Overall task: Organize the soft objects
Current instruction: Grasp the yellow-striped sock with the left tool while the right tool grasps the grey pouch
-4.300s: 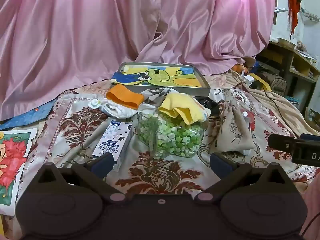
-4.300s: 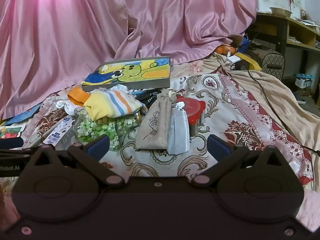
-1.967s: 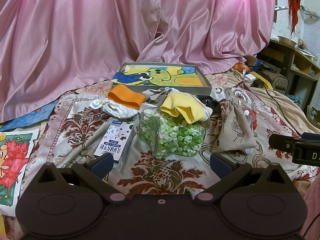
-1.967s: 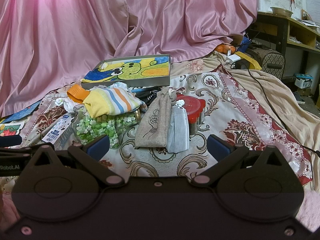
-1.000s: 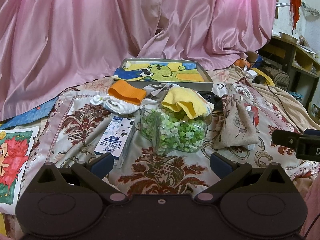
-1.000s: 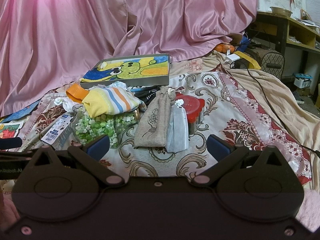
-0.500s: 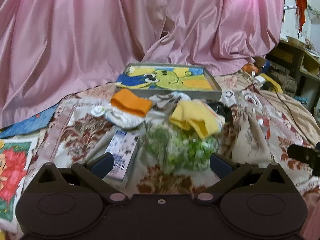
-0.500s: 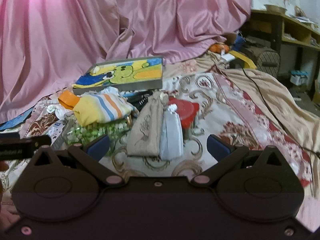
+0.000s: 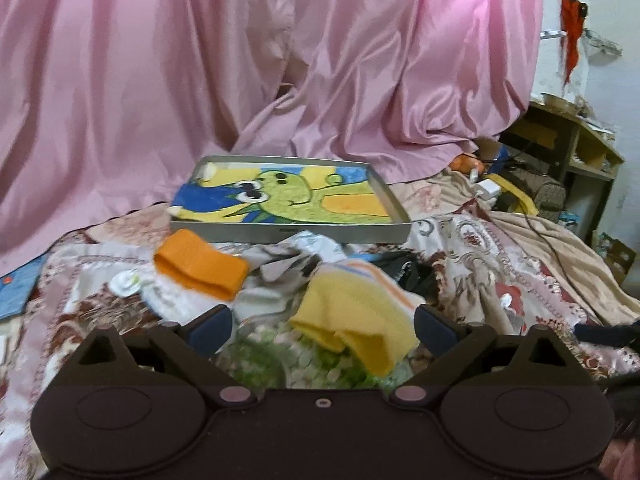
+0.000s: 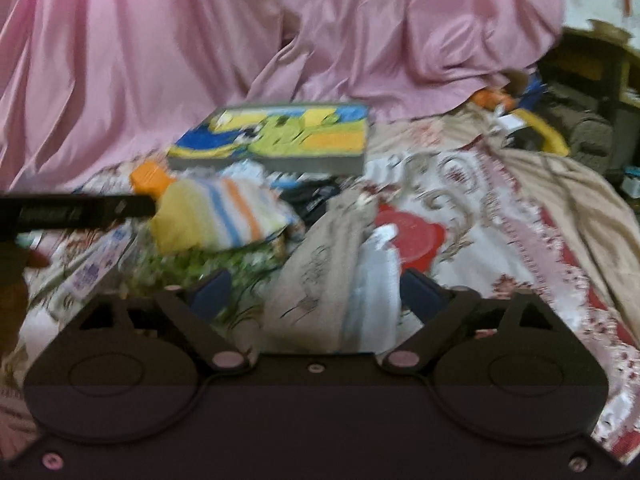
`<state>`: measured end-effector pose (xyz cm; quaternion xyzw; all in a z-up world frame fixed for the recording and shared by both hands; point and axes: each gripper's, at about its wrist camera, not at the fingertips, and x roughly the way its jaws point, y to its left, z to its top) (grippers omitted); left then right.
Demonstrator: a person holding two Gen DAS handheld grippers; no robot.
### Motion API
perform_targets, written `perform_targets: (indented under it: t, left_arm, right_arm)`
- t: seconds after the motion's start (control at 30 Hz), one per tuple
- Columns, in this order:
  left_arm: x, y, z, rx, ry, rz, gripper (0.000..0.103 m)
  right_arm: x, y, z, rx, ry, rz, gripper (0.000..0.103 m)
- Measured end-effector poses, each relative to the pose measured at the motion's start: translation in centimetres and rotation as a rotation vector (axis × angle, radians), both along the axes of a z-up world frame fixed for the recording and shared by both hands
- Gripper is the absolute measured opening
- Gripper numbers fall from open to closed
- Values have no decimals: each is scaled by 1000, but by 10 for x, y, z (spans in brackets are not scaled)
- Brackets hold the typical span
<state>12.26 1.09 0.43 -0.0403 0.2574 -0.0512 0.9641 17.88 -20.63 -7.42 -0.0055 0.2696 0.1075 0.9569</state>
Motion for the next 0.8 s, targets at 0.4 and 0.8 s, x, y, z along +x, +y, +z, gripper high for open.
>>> perform_targets:
  t: [0.4, 0.8]
  left_arm:
    - [32, -13, -13, 12, 56, -127, 78]
    - [35, -21, -20, 18, 93, -152, 37]
  right_arm:
    - [13, 30, -18, -124, 80, 12, 60]
    - [27, 40, -30, -184, 99, 3, 26]
